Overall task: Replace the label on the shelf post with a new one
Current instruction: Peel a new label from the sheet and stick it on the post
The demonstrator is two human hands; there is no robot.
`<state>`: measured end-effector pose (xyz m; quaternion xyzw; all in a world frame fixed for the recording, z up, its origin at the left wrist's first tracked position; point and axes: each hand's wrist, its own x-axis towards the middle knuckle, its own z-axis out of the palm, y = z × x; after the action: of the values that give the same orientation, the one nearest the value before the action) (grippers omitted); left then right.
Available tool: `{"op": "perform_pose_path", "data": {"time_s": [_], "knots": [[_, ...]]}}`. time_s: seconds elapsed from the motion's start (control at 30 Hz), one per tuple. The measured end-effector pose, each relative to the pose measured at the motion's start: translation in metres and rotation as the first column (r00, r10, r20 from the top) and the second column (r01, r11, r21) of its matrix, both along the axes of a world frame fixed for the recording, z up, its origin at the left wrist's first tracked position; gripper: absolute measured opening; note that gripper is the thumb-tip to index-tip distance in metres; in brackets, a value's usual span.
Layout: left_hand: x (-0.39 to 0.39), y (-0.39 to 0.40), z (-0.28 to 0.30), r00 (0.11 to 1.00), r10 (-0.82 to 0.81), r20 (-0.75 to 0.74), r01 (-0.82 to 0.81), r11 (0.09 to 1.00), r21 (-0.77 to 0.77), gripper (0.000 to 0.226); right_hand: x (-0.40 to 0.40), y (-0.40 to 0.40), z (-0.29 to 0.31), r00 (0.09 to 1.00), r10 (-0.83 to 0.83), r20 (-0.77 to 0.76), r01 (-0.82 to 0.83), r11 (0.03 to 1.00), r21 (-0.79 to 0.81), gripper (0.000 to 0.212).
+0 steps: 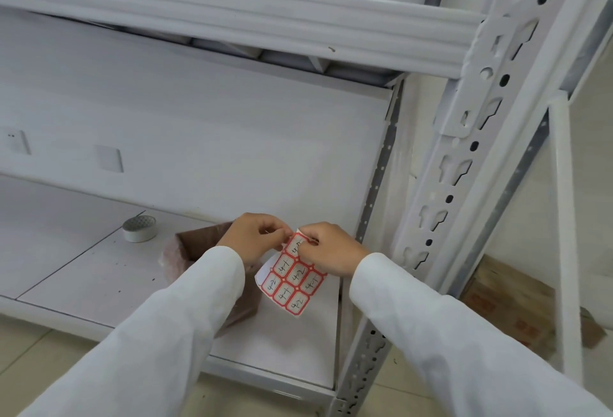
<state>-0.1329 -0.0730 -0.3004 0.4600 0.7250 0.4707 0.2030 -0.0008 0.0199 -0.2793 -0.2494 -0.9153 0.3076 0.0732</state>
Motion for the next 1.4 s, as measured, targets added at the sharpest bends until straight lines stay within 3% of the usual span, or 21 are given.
{"op": "perform_pose_path", "data": {"time_s": [0.3, 0.43, 0.57, 1.0, 1.13, 1.3, 1.4], "knots": [[-0.001, -0.001, -0.002, 0.999, -0.033, -0.003, 0.033, 0.999, -0.021, 0.011, -0.002, -0.001, -0.003, 0.999, 0.002, -0.045, -0.002, 1.000, 0.002, 0.011], [-0.001, -0.002, -0.003, 0.999, -0.023, -0.023, 0.023, 1.000, -0.008, 0.008, -0.002, -0.003, -0.005, 0.997, 0.002, -0.075, -0.002, 1.000, -0.006, 0.022], [-0.002, -0.005, 0.000, 0.999, -0.024, 0.046, 0.025, 1.000, -0.011, 0.005, -0.002, 0.000, -0.004, 0.999, 0.016, -0.040, -0.014, 0.999, 0.045, 0.027], [-0.002, -0.002, -0.001, 0.994, 0.016, 0.110, -0.010, 0.998, -0.059, 0.018, -0.004, 0.002, -0.002, 0.998, -0.045, -0.046, 0.041, 0.996, -0.084, 0.024], [-0.008, -0.002, -0.009, 0.995, 0.088, 0.041, -0.085, 0.995, -0.057, 0.017, -0.005, 0.004, -0.014, 0.998, -0.053, 0.015, 0.055, 0.990, -0.133, 0.026], [-0.024, -0.008, -0.021, 0.969, 0.245, -0.014, -0.245, 0.970, 0.003, 0.009, -0.009, 0.014, -0.052, 0.963, -0.193, 0.187, 0.227, 0.957, -0.183, 0.033], [-0.033, -0.010, -0.024, 0.947, 0.297, -0.123, -0.299, 0.954, 0.005, 0.017, -0.016, 0.024, -0.090, 0.897, -0.374, 0.236, 0.434, 0.844, -0.314, 0.029]]}}
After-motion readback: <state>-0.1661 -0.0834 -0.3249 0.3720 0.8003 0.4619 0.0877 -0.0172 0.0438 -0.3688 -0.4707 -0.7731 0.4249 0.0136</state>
